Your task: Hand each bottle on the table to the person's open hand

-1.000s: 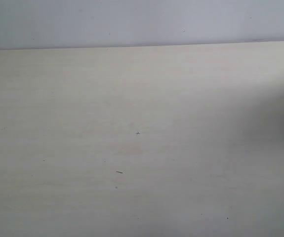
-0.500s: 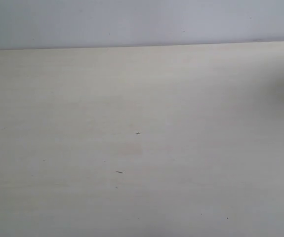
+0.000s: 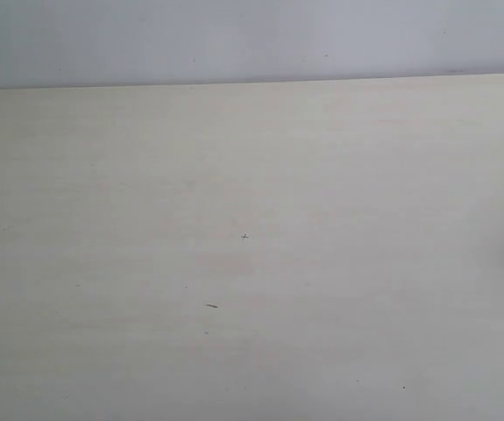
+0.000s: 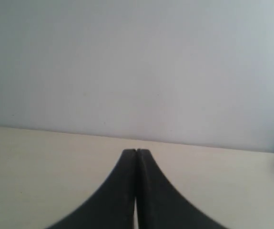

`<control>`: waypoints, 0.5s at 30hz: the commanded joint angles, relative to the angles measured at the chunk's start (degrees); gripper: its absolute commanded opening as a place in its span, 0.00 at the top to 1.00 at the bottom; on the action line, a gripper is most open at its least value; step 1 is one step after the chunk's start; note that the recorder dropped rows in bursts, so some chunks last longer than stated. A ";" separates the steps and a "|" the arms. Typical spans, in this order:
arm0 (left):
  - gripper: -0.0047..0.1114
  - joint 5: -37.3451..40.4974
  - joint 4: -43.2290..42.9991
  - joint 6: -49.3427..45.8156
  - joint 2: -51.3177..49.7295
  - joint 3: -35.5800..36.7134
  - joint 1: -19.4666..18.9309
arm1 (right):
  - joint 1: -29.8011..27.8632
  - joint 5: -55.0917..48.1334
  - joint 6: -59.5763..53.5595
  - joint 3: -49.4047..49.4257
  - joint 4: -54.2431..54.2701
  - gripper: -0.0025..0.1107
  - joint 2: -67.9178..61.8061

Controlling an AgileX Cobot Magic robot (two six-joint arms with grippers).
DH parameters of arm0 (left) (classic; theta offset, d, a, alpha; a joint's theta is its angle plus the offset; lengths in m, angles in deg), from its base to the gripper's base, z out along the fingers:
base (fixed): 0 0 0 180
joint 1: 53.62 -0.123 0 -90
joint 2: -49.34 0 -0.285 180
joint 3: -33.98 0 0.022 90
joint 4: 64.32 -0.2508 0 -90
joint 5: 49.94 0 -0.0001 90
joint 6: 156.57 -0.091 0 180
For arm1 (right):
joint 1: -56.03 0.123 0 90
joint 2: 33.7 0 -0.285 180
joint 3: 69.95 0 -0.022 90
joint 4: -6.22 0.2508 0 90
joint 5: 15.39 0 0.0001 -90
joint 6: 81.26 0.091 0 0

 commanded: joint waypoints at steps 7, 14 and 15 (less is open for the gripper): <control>0.96 3.74 -14.31 8.84 0.40 0.17 -0.11 | -0.17 -0.02 -0.13 0.26 -0.24 0.98 0.19; 0.96 3.74 -14.31 9.02 0.40 0.17 -0.11 | -0.17 -0.02 -0.13 0.26 -0.24 0.98 0.19; 0.96 3.74 -14.31 9.02 0.40 0.17 -0.11 | -0.17 -0.02 -0.13 0.26 -0.24 0.98 0.19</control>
